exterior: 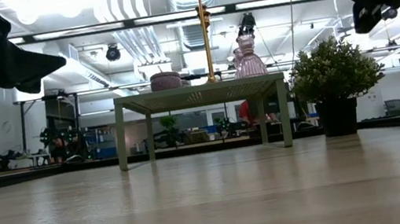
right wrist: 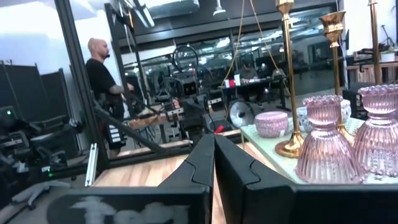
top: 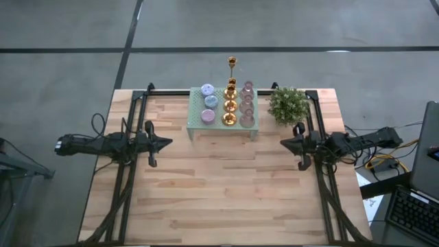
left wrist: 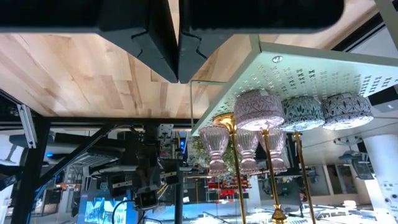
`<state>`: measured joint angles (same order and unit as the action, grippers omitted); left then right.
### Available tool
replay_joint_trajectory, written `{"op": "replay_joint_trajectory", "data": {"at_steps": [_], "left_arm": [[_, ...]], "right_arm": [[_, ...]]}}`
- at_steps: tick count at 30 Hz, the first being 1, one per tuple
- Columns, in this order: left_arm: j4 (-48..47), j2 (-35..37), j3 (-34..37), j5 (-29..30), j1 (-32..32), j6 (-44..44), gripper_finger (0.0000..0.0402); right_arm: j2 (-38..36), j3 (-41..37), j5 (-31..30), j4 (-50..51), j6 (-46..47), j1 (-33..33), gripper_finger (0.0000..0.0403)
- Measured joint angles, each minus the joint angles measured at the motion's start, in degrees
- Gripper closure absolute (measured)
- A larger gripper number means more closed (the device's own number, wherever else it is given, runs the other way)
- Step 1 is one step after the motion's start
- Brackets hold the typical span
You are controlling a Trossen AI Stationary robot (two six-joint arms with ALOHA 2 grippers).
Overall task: Pick & Place candle stick holders
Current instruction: Return to Home Position
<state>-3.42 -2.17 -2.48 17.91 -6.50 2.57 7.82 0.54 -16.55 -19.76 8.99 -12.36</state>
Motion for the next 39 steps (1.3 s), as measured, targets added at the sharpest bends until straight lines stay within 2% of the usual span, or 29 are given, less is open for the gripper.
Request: {"op": "replay_joint_trajectory", "data": {"at_steps": [8,39], "left_arm": [[0.00,0.00,0.00,-0.02,0.00,0.00,0.0388],[0.00,0.00,0.02,-0.01,0.00,0.00,0.0388]], "right_arm": [[-2.43,0.00,0.00,-0.06,0.01,0.00,0.0394],[-2.43,0.00,-0.01,-0.01,0.00,0.00,0.0394]]}}
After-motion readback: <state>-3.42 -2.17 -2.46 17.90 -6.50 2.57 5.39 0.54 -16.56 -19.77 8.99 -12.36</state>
